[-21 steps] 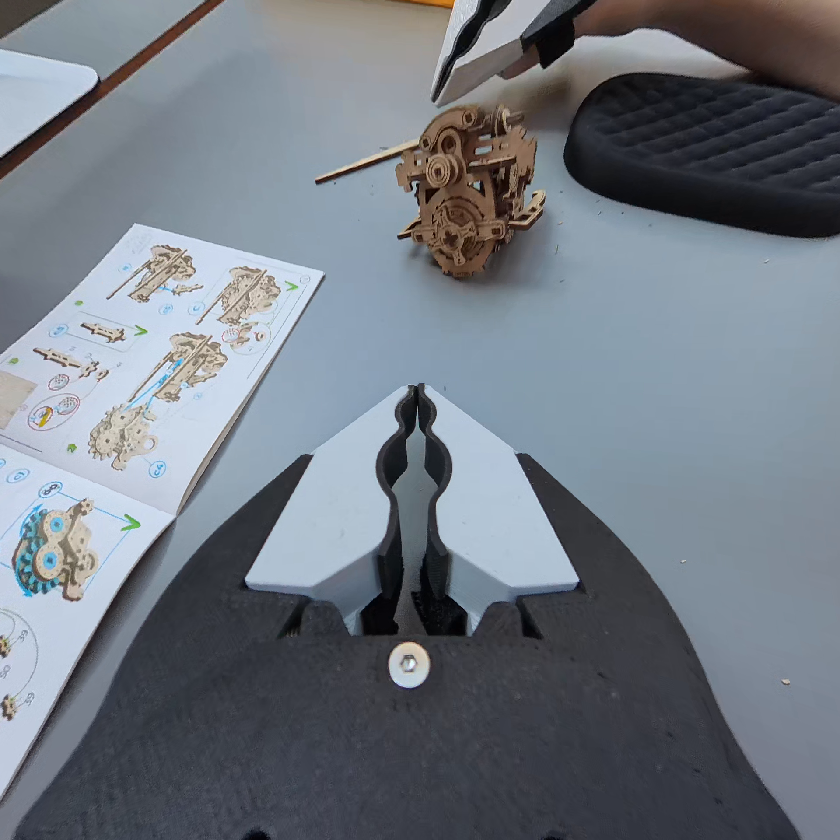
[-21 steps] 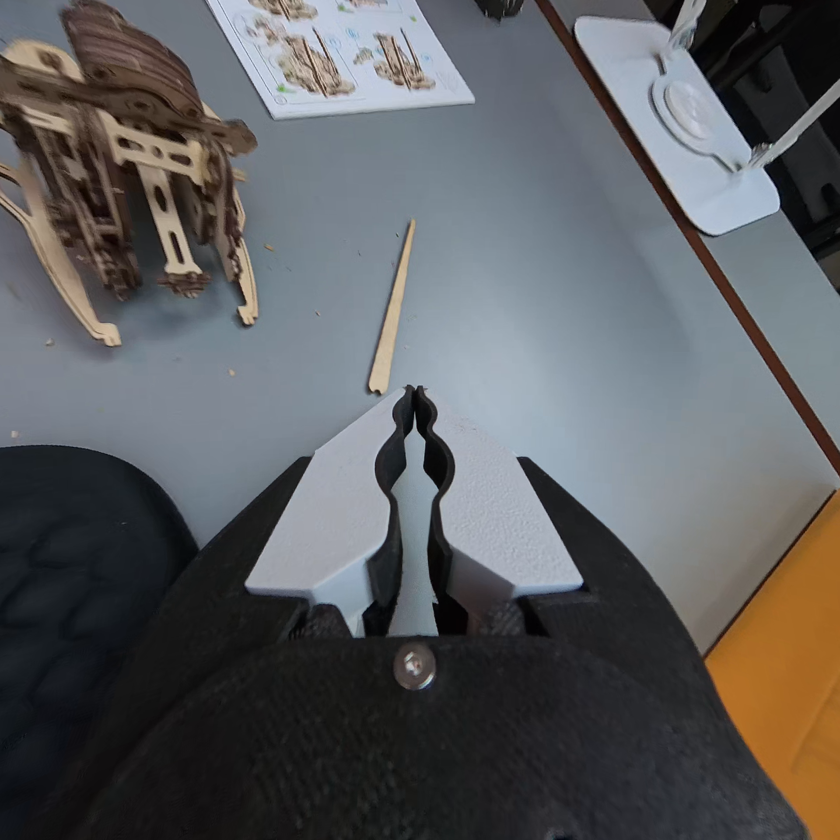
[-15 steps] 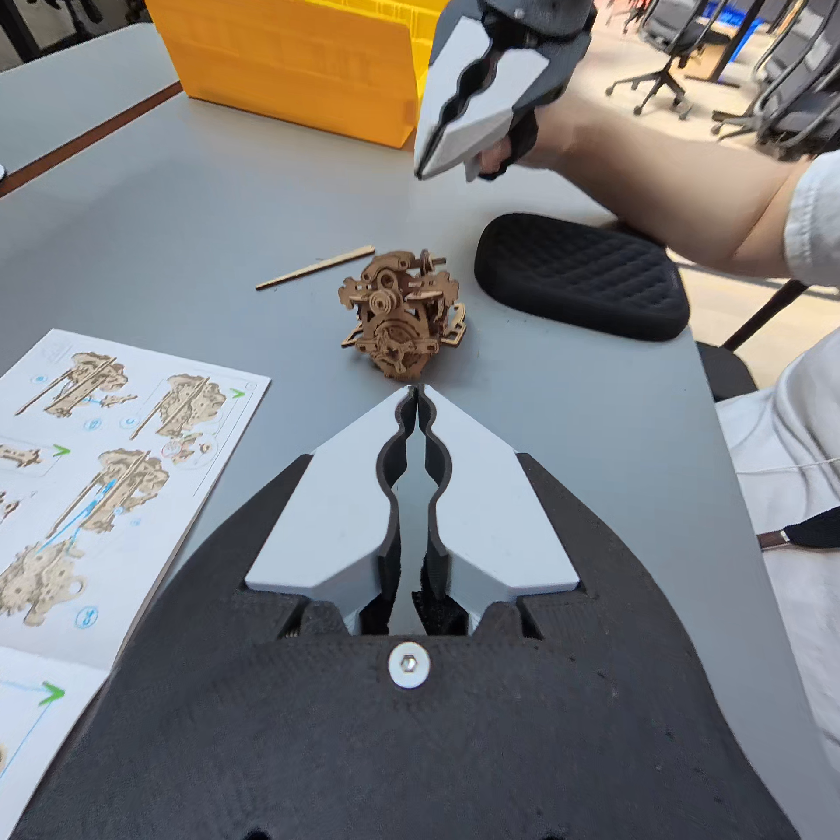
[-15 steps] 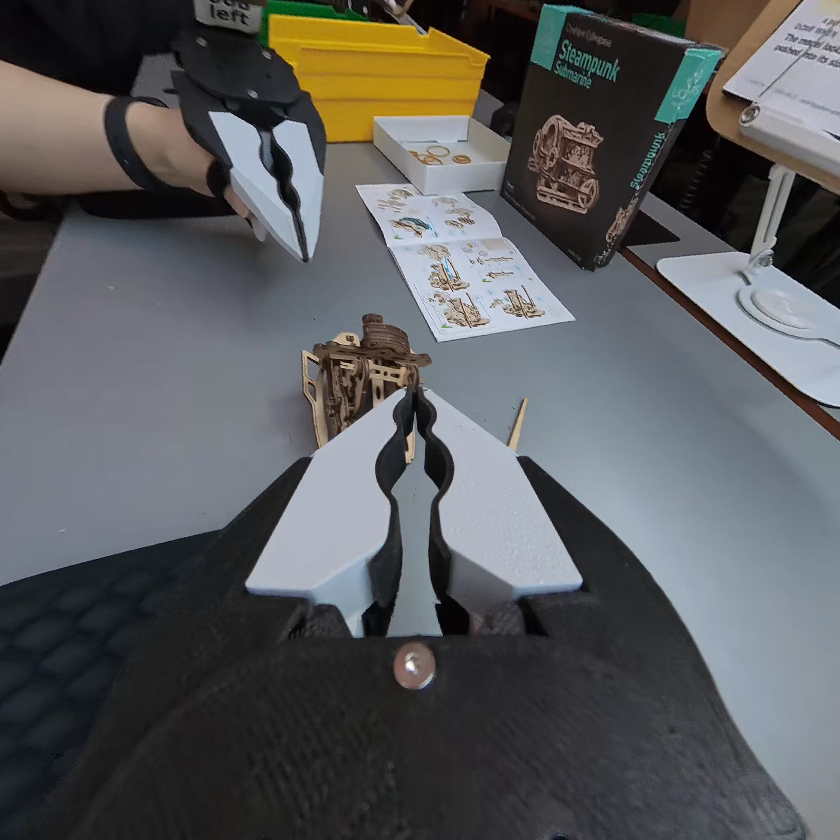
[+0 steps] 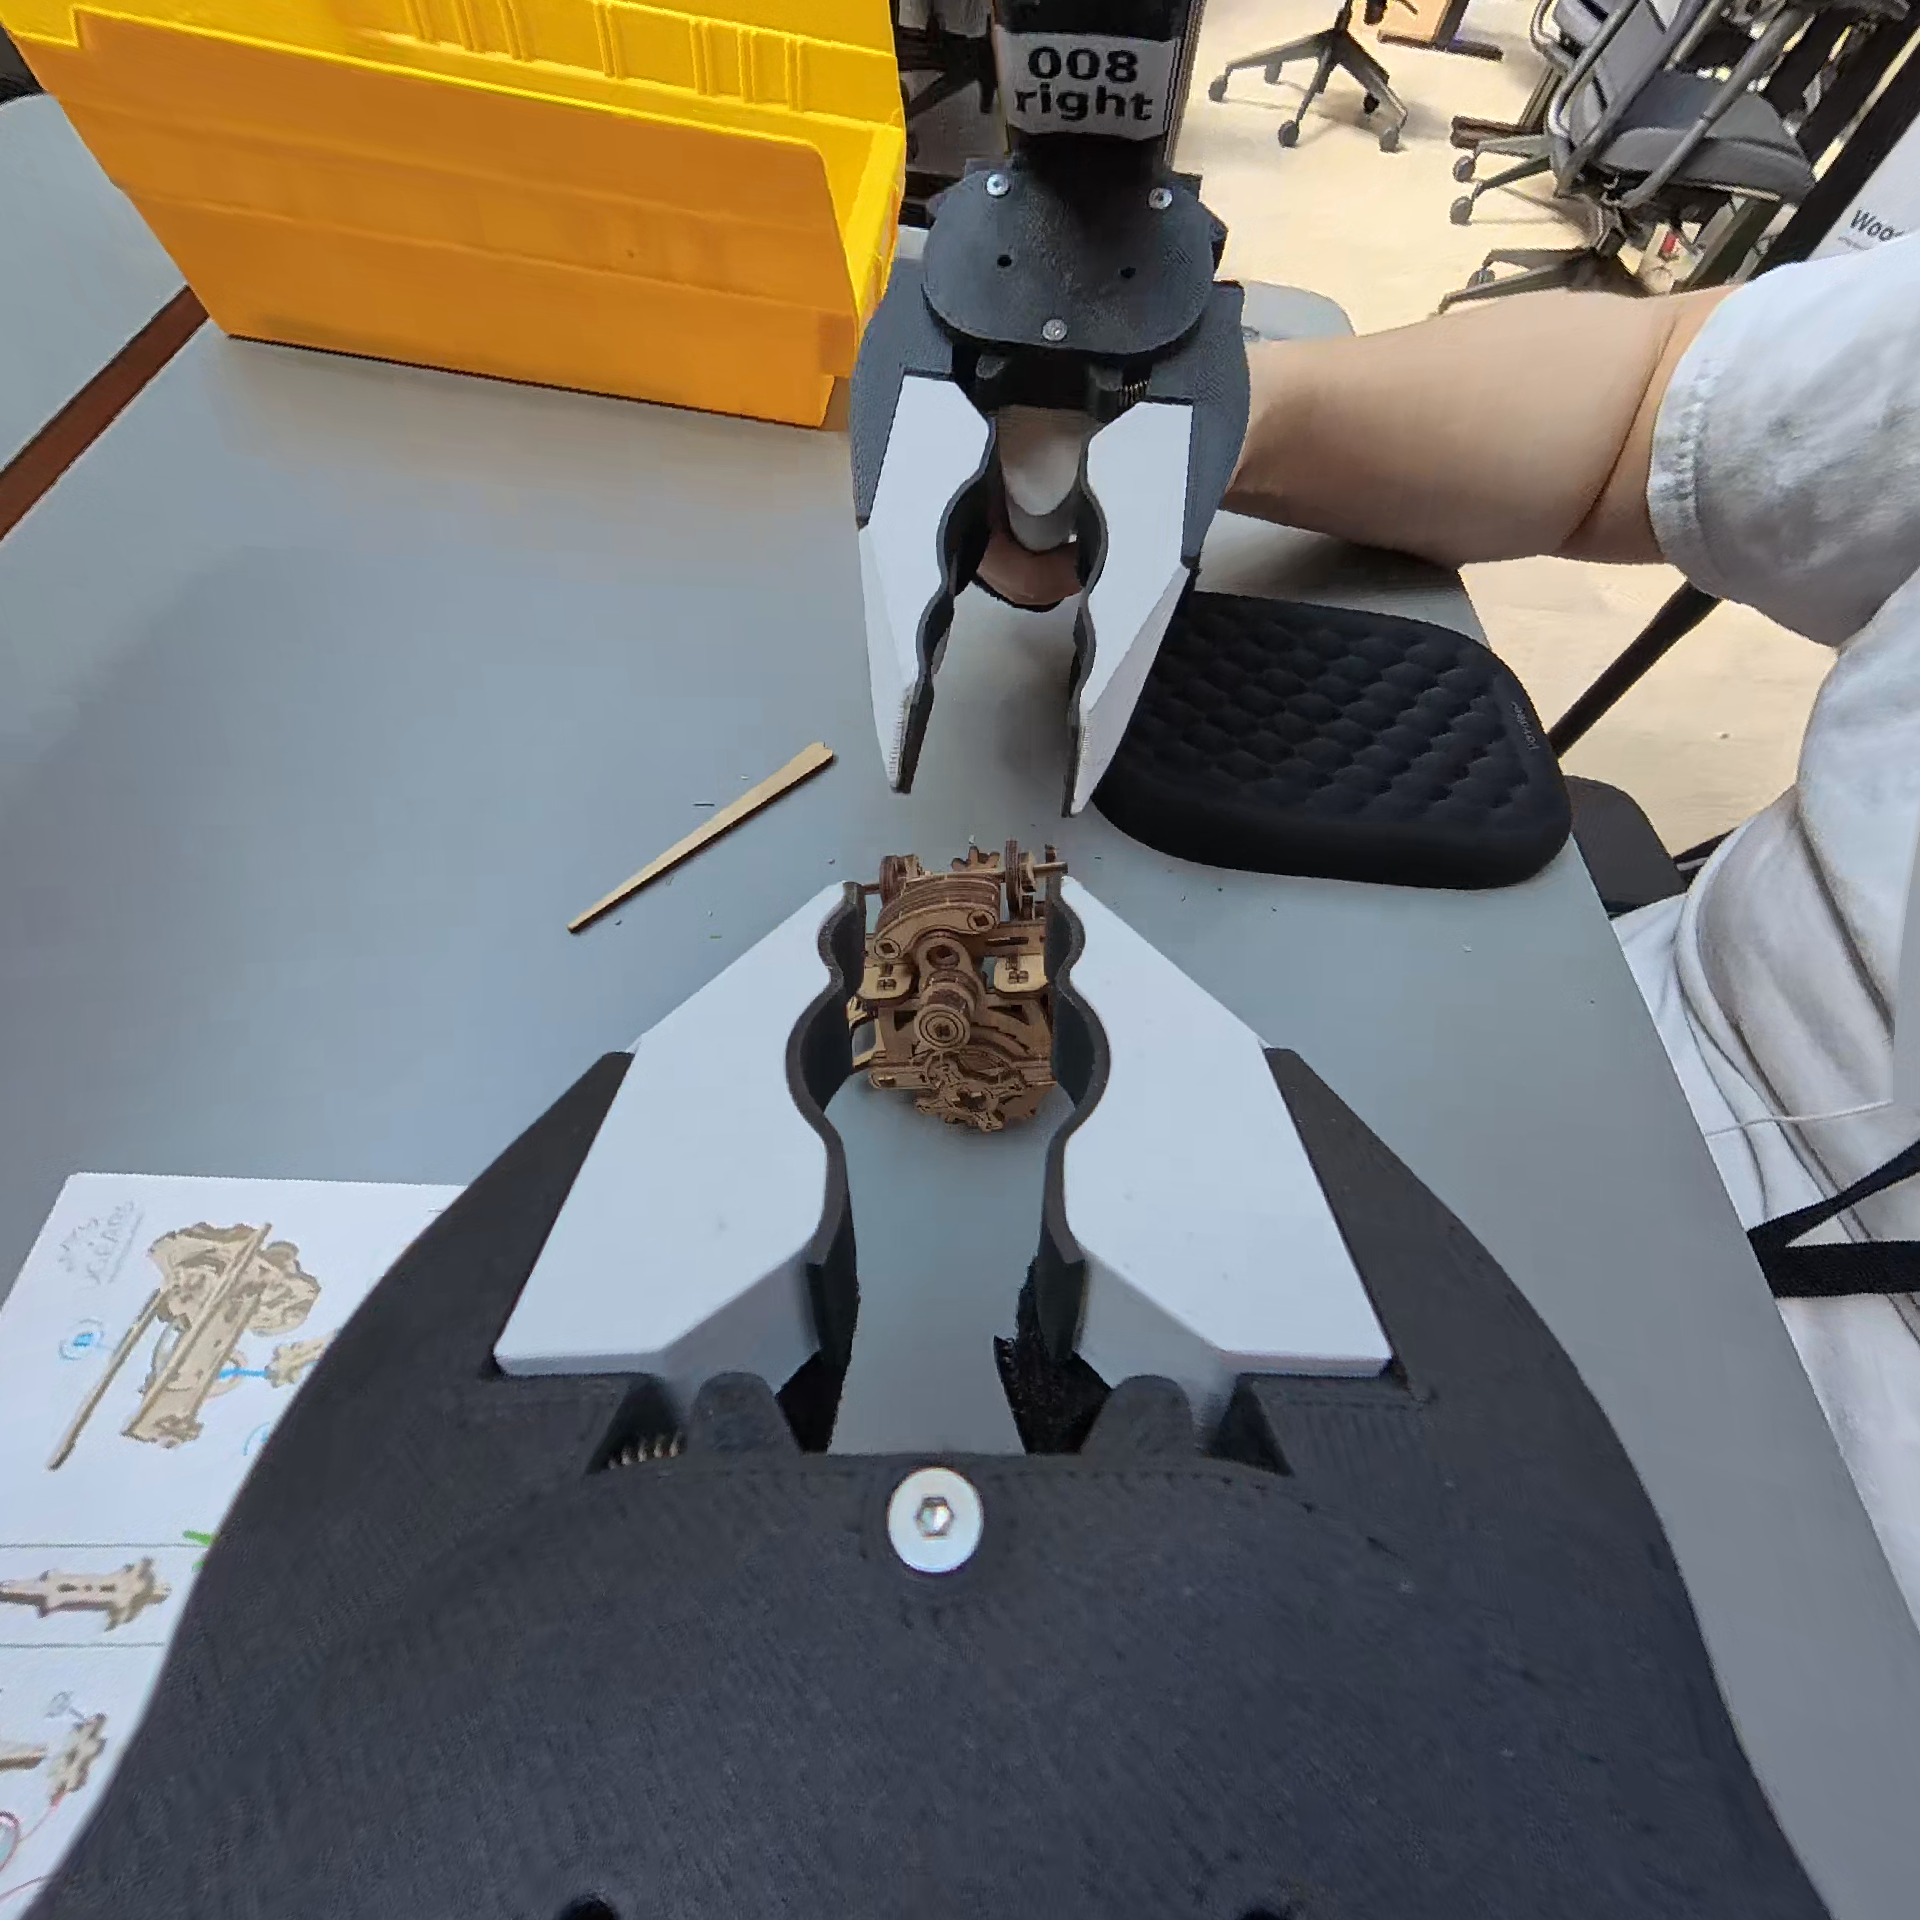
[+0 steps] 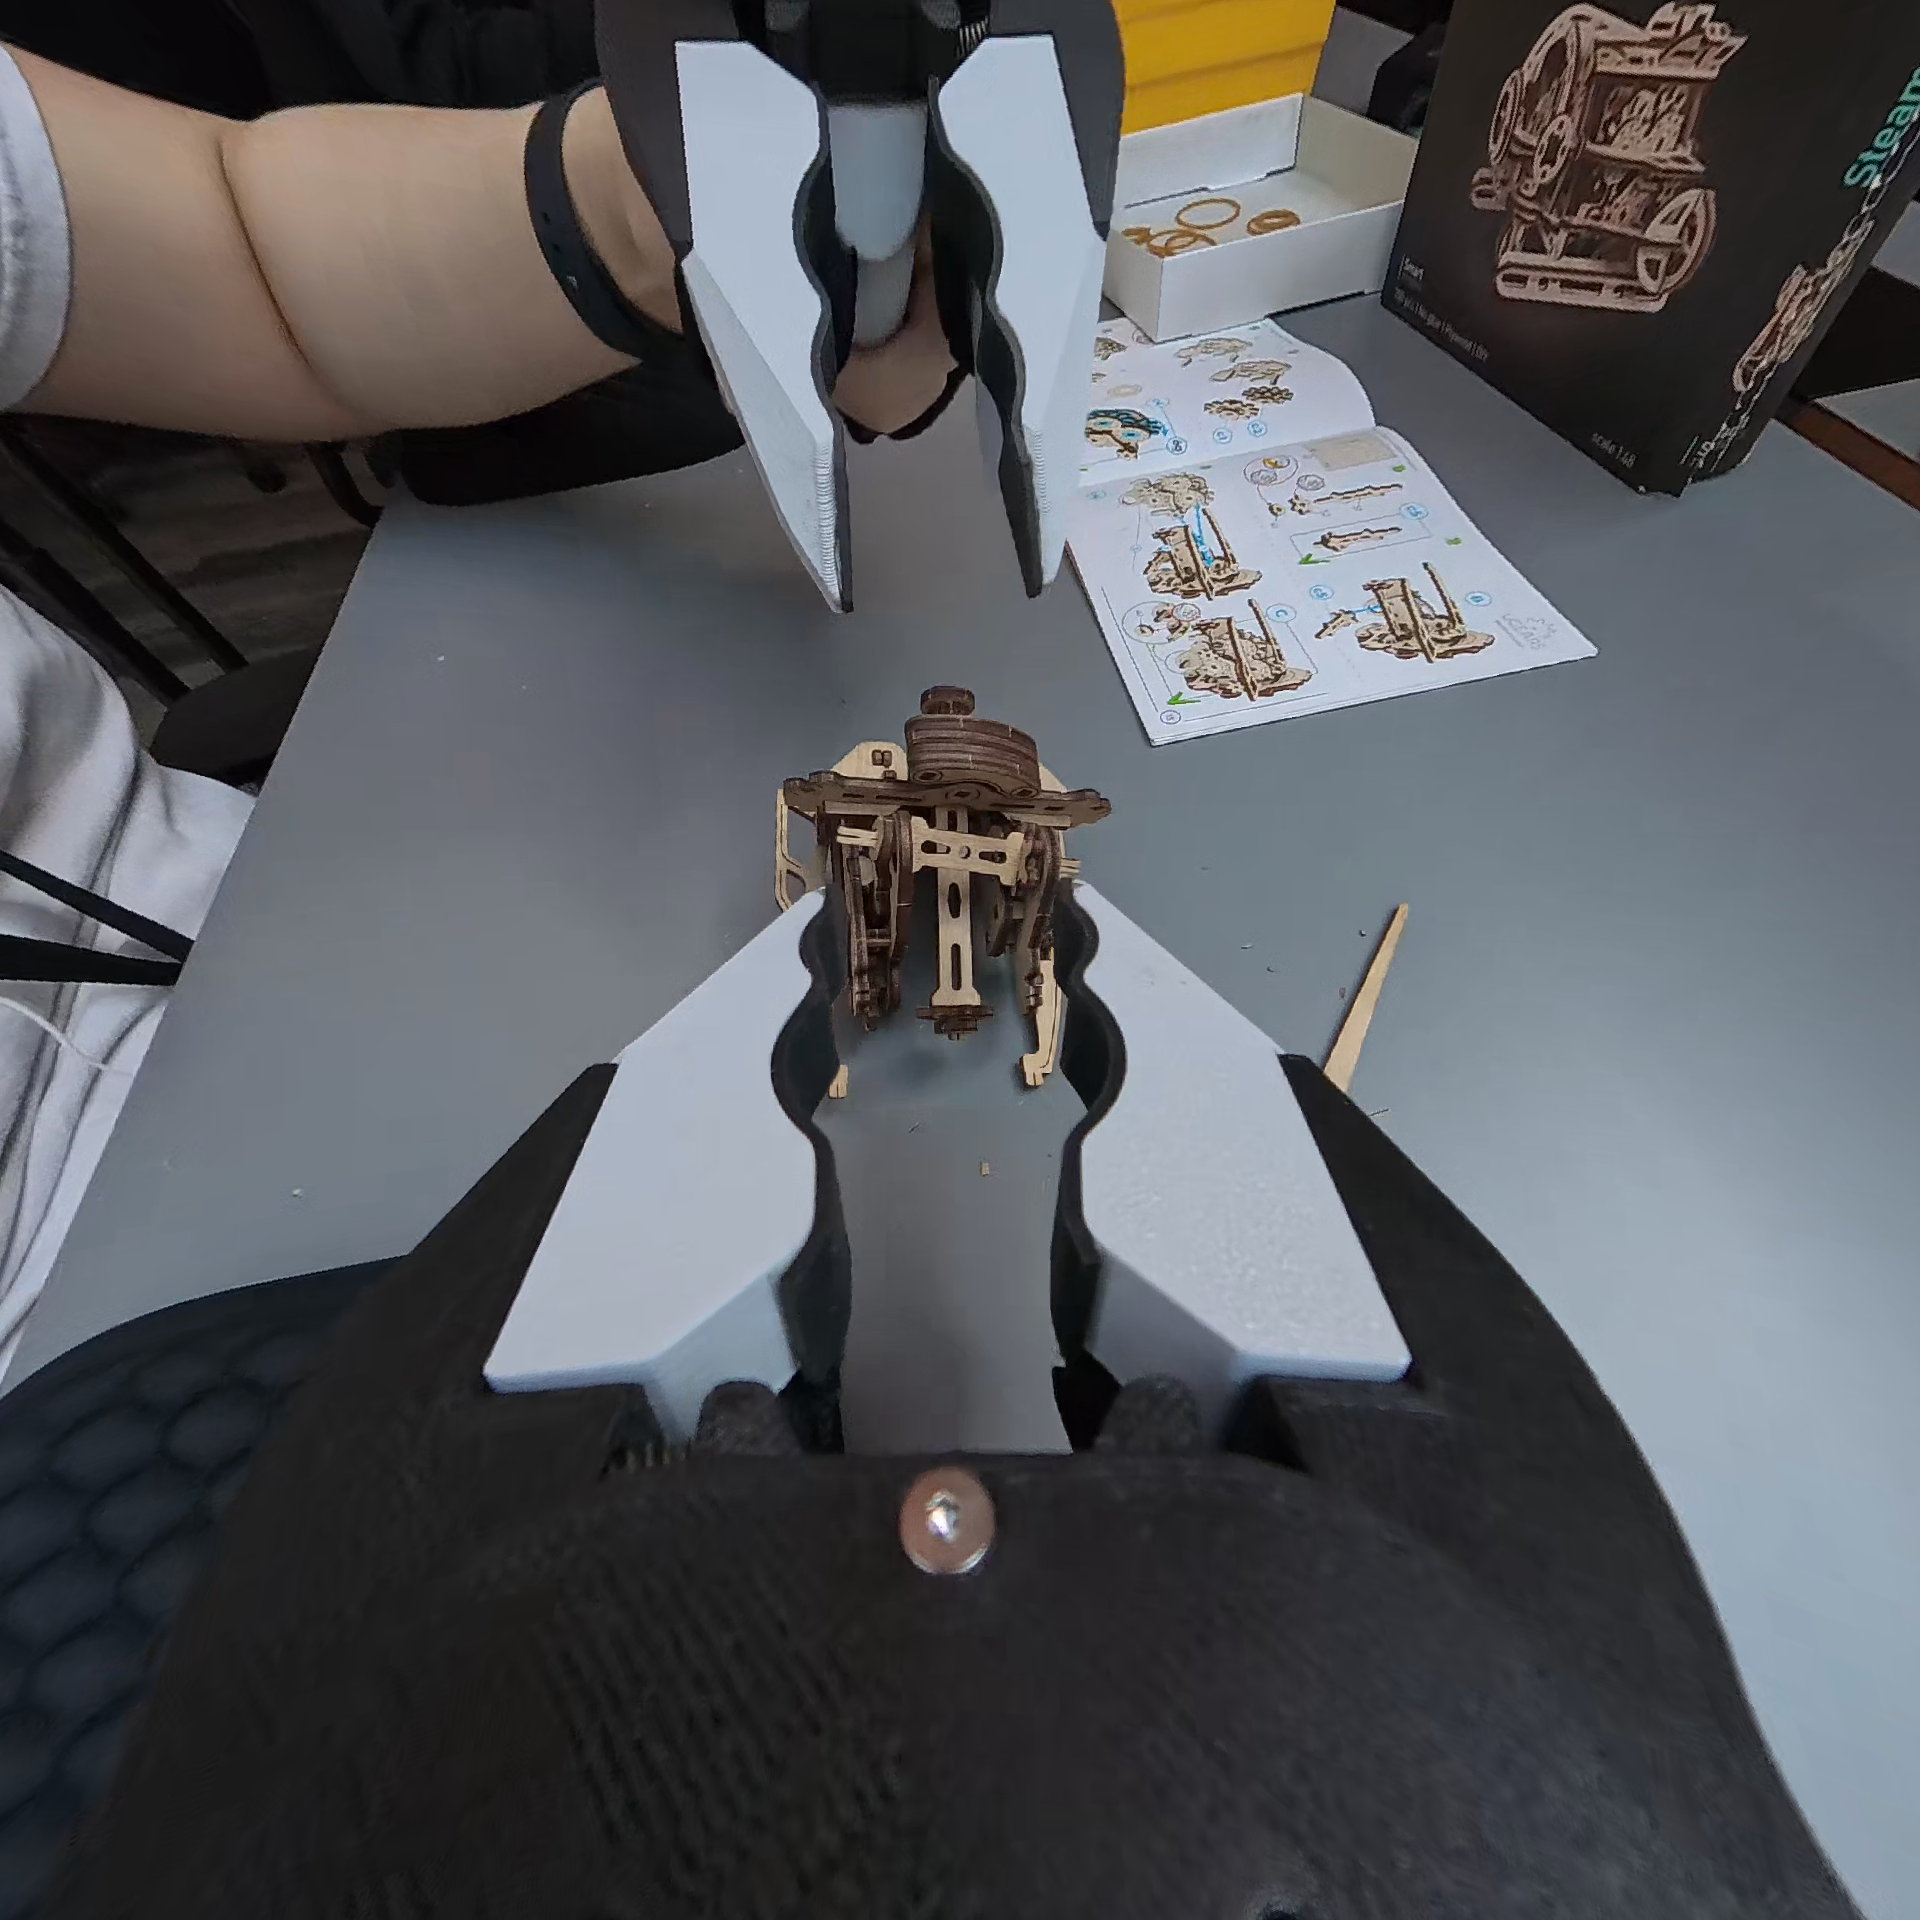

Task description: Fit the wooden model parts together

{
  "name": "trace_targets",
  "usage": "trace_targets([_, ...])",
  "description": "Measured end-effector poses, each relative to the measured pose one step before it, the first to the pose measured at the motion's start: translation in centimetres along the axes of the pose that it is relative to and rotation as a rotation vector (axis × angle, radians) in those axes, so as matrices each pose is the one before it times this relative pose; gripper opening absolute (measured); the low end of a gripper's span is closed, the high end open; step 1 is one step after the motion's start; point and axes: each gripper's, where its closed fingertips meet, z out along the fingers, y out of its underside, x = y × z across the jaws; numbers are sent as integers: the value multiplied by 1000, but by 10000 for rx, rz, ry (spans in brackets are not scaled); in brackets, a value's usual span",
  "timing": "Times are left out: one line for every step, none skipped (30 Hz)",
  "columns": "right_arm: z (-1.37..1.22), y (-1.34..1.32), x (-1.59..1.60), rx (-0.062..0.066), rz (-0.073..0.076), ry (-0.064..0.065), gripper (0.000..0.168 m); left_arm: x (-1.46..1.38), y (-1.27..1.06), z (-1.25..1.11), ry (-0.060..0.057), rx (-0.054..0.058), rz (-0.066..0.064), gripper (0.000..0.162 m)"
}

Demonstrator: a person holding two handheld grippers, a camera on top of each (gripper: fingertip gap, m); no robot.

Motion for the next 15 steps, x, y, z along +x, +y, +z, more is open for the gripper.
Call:
trace_targets([155, -31, 3, -43, 63, -152, 39, -50, -220, 269, 151, -386, 195, 32])
trace_targets([180, -67, -36, -59, 59, -197, 40, 79, -76, 325, 258, -459, 129, 32])
trace_targets([163, 27, 164, -178, 16, -93, 41, 72, 30, 351, 275, -501, 78, 32])
trace_targets([130, -53, 212, -114, -24, -75, 42, -34, 109, 314, 200, -528, 116, 32])
trace_targets([106, -90, 121, -61, 51, -150, 42, -175, 144, 269, 98, -520, 126, 34])
trace_targets([79, -86, 74, -36, 133, -183, 43, -153, 52, 209, 116, -417, 101, 34])
trace_targets([66, -85, 56, 20, 134, -174, 44, -164, -30, 156, 119, -315, 21, 34])
trace_targets([83, -58, 132, 50, 133, -100, 45, -216, -97, 79, 89, -239, -47, 34])
trace_targets([76, -68, 45, 97, 137, -131, 46, -162, -129, 65, 121, -185, -106, 33])
trace_targets([47, -176, -9, 204, 164, -149, 45, -91, -109, 65, 173, -168, -142, 33])
trace_targets([33, -190, -40, 236, 168, -164, 46, 4, -47, 101, 225, -163, -120, 33])
trace_targets([9, -135, 41, 213, 208, -121, 45, -103, 56, 139, 158, -191, -120, 35])
trace_targets([-22, 5, 102, 103, 203, -74, 45, -110, 172, 217, 166, -222, -126, 37])
trace_targets([-46, 133, 29, -11, 124, -76, 47, -57, 255, 288, 182, -254, -99, 38])
trace_targets([-95, 63, -6, 10, 132, -85, 47, -136, 250, 319, 90, -239, -67, 40])
